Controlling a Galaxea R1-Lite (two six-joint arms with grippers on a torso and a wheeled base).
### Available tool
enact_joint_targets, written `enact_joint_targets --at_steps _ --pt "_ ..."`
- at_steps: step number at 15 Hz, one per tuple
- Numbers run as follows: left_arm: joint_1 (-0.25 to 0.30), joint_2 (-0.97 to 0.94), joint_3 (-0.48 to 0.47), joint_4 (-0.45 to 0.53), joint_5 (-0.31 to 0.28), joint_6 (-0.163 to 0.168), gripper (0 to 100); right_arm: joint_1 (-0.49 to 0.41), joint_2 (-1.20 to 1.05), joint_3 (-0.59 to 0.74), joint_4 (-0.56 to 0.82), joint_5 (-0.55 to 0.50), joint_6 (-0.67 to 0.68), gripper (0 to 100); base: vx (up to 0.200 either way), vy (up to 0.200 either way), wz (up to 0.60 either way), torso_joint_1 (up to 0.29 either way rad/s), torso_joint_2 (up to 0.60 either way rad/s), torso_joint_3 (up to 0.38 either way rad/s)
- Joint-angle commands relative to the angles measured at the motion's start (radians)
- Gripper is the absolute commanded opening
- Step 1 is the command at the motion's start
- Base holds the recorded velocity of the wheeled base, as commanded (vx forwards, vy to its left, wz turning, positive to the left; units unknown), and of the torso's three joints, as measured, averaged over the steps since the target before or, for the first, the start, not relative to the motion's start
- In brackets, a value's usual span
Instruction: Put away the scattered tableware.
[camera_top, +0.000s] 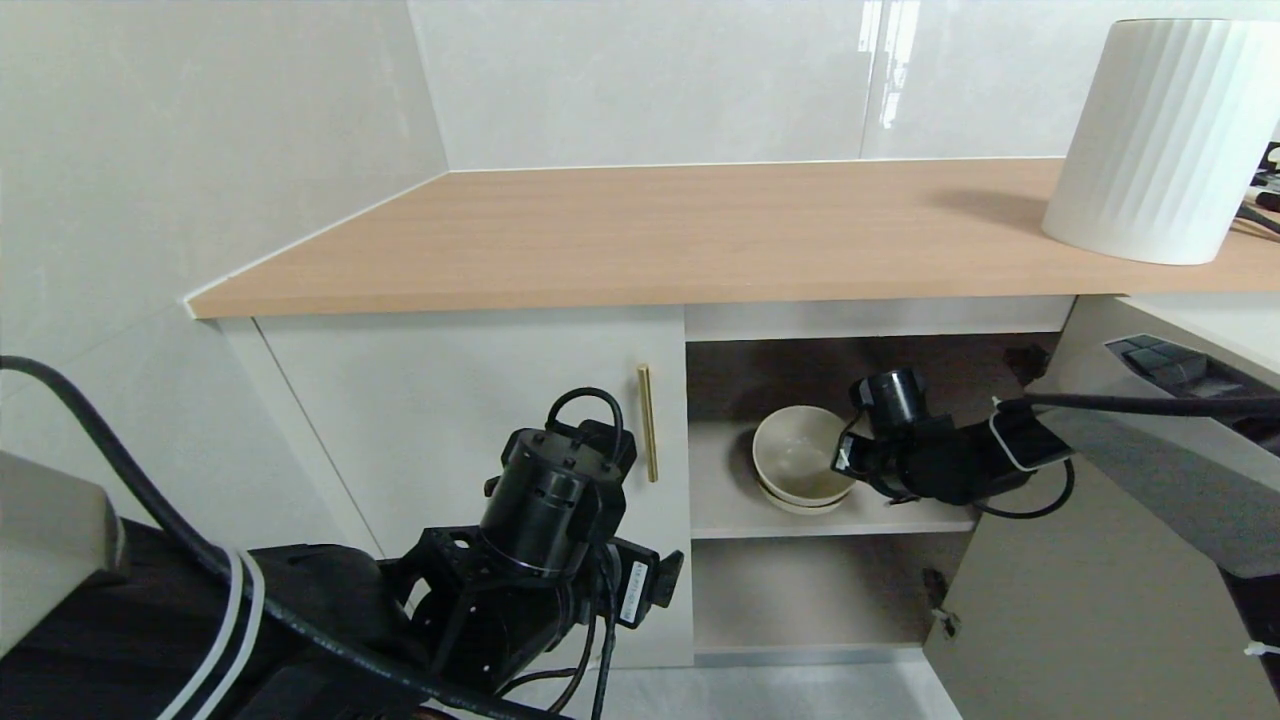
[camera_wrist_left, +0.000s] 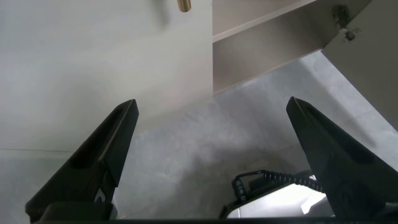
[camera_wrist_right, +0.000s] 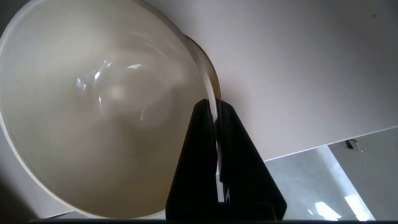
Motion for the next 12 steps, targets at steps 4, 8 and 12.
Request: enact_joint_targets --at_steps 4,8,12 --pt "0.000 0.001 0.000 0.000 0.000 0.000 100 0.001 0.012 -0.003 0.000 0.000 0.001 0 0.000 0.000 0.00 0.000 0.00 0.000" --pt "0.000 0.001 0.000 0.000 0.000 0.000 100 0.001 0.014 -0.009 0.000 0.000 -0.001 100 0.000 0.000 0.00 0.000 0.00 0.000" --pt "0.000 0.001 0.000 0.000 0.000 0.000 100 0.004 0.011 -0.006 0.000 -0.002 -0.001 100 0.000 0.000 0.00 0.000 0.00 0.000"
